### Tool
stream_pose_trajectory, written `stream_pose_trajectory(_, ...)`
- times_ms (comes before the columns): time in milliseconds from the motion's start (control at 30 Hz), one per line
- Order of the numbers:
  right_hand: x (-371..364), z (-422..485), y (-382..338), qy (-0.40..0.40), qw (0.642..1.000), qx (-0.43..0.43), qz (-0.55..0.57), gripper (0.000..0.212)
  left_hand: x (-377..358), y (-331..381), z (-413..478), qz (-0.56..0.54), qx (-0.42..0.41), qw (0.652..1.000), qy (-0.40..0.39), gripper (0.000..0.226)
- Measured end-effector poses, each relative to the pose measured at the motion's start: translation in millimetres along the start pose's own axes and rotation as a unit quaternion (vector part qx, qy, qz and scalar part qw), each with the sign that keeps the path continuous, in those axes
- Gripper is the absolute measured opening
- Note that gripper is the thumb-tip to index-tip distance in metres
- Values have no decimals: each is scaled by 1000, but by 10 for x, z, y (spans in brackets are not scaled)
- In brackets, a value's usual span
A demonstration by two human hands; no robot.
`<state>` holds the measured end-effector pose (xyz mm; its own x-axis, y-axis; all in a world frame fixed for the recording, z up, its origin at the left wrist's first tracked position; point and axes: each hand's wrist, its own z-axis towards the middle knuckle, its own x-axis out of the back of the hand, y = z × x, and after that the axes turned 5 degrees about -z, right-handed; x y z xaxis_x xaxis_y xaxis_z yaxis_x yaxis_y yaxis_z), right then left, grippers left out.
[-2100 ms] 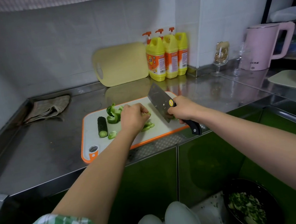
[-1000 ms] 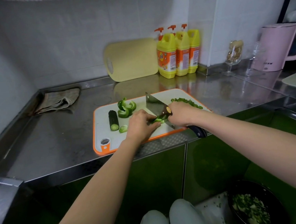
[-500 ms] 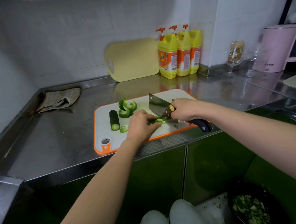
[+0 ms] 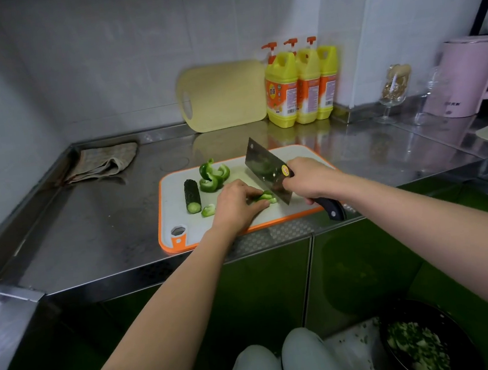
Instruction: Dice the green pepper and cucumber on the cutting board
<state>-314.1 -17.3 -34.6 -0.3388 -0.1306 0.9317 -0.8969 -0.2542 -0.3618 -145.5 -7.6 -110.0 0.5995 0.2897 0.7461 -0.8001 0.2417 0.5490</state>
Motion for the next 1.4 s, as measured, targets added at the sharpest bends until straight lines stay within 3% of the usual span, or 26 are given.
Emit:
stream_pose_trajectory(133,84,-39,-50,-53,997,-15,-59,8,2,5,-3,-2,0,1000,-3,35)
stream_pose_trajectory(300,9,-35,-111,-50,993,-10,-105,9,2,5,0,0,0,1000,-7,35)
stream_pose_trajectory(633,-161,85,-18,39,999,-15,7,9,6,0,-9,-7,1,1000,-4,34)
stream_pose_trajectory(900,48,-9,-39,-50,998,-20,-37,7,-7,-17,10,-7,5,1000,-6,33)
stream_pose_trajectory(1067,12,5,-1,-59,997,-19,-36,8,-4,-17,16,-9,6,1000,-9,33)
stream_pose_trajectory(1400,-244,145,-91,35,999,-7,-11,10,-4,-7,-5,-15,3,1000,1,32)
